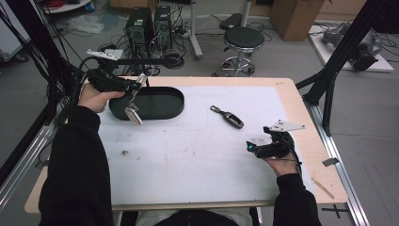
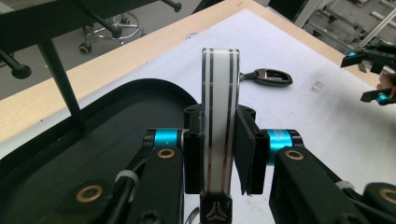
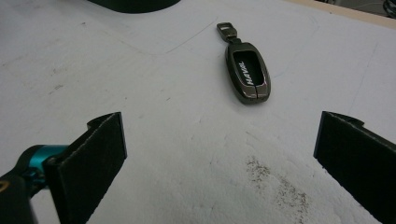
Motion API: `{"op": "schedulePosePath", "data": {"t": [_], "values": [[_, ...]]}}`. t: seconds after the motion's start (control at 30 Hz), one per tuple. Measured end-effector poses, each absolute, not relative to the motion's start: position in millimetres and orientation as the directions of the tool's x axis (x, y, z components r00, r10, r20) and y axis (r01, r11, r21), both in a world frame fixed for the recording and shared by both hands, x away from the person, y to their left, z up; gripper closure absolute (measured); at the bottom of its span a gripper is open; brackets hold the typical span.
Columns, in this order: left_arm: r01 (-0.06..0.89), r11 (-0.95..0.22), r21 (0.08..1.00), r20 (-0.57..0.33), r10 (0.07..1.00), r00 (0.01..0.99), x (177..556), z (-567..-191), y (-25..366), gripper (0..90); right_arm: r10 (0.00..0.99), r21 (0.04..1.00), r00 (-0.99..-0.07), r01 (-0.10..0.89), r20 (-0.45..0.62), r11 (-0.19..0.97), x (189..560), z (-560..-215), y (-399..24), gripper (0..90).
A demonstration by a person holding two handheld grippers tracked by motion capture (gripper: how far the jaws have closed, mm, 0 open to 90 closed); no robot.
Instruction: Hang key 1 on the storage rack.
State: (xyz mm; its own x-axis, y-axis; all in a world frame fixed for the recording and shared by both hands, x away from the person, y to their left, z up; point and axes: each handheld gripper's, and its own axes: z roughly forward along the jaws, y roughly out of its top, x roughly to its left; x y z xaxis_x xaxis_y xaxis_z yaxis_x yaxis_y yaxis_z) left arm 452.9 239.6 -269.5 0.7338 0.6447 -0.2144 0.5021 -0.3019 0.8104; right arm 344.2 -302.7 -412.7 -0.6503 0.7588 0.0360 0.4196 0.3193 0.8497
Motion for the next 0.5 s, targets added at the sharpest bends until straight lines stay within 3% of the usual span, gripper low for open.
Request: {"op": "schedulePosePath", "data": {"t": [0.5], "values": [[0.455, -0.293, 0.841, -0.187, 0.631, 0.753, 478.3, -245.8, 227.0, 74.7, 0.751, 0.844, -0.66, 0.422, 0.034, 0.332, 345.2, -414.2, -300.9, 1.5]]}}
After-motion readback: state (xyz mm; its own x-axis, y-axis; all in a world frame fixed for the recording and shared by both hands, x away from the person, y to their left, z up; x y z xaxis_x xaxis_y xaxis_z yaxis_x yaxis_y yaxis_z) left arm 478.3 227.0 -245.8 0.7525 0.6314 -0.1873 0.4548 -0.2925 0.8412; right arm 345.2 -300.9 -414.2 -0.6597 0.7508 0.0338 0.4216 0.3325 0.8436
